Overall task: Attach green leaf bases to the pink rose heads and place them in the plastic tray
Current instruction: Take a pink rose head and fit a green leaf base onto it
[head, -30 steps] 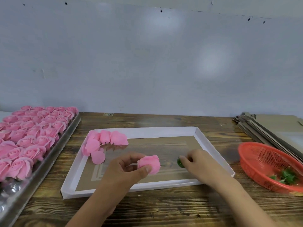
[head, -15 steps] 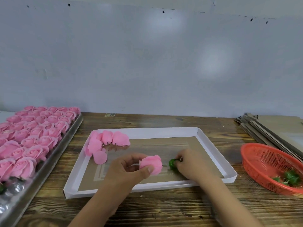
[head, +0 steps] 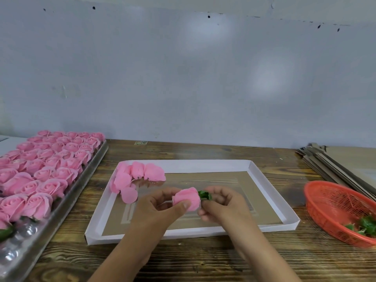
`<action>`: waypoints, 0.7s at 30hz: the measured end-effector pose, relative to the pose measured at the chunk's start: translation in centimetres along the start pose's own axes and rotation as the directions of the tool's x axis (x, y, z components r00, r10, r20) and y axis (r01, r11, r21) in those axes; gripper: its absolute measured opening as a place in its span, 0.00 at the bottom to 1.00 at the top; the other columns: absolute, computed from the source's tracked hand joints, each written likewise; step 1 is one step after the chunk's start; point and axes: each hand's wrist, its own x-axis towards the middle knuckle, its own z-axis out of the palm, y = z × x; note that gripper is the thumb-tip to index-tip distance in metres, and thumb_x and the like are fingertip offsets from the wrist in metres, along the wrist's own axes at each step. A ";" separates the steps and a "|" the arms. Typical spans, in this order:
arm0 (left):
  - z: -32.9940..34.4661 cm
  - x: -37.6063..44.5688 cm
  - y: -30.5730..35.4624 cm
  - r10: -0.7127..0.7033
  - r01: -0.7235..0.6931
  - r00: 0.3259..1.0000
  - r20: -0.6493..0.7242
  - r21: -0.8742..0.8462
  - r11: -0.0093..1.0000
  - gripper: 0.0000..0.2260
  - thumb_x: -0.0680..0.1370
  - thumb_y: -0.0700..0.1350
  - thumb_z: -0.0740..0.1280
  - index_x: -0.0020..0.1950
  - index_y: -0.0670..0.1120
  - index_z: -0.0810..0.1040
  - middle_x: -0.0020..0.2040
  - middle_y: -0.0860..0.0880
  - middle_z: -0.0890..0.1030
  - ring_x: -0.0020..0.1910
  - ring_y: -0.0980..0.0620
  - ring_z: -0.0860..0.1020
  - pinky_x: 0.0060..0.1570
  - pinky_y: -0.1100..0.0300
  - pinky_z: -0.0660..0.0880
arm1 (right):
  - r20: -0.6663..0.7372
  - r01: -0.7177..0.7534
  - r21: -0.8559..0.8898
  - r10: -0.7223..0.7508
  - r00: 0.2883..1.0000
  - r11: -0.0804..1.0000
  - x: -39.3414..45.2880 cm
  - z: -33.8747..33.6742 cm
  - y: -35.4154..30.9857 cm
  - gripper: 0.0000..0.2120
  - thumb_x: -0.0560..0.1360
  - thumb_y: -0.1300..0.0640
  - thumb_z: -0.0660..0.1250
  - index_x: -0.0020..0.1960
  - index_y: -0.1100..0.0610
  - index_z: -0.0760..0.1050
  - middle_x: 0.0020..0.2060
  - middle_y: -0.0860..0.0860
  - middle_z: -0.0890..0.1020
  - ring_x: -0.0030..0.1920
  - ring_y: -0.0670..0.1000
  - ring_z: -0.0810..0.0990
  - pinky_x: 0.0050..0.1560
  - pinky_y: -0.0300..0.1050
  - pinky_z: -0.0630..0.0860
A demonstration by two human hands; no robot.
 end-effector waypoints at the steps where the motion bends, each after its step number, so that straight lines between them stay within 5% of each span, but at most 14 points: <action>1: 0.0 0.0 0.0 0.002 -0.002 1.000 -0.009 -0.005 1.000 0.13 0.64 0.51 0.77 0.47 0.58 0.86 0.47 0.50 0.87 0.47 0.54 0.85 0.43 0.66 0.79 | 0.031 -0.011 0.062 0.009 0.999 0.998 -0.1 -0.2 0.0 0.12 0.74 0.71 0.67 0.55 0.62 0.77 0.41 0.60 0.85 0.37 0.51 0.84 0.39 0.41 0.82; 5: 0.0 0.0 0.1 -0.007 0.007 0.999 -0.033 -0.011 1.000 0.12 0.64 0.51 0.77 0.47 0.58 0.86 0.47 0.51 0.87 0.46 0.56 0.84 0.40 0.67 0.78 | 0.128 -0.043 0.191 0.019 0.992 0.981 -0.3 -0.9 0.2 0.10 0.76 0.68 0.67 0.57 0.64 0.78 0.46 0.61 0.86 0.45 0.53 0.86 0.42 0.39 0.81; 13: -0.1 -0.1 0.2 -0.022 0.022 1.000 0.003 -0.048 0.999 0.13 0.65 0.49 0.77 0.49 0.55 0.87 0.48 0.49 0.87 0.47 0.54 0.85 0.42 0.67 0.78 | 0.107 0.069 0.135 -0.084 0.991 0.988 -0.2 -0.7 0.6 0.09 0.75 0.70 0.68 0.54 0.62 0.79 0.43 0.59 0.86 0.40 0.51 0.85 0.39 0.38 0.80; 21: -0.6 0.1 -0.1 -0.092 0.100 0.994 0.056 -0.165 0.981 0.21 0.62 0.55 0.80 0.53 0.52 0.87 0.54 0.45 0.86 0.56 0.46 0.84 0.59 0.52 0.78 | 0.050 0.208 0.062 -0.211 0.976 0.976 0.0 -0.6 0.8 0.12 0.72 0.71 0.72 0.52 0.58 0.81 0.45 0.55 0.87 0.44 0.51 0.86 0.44 0.39 0.80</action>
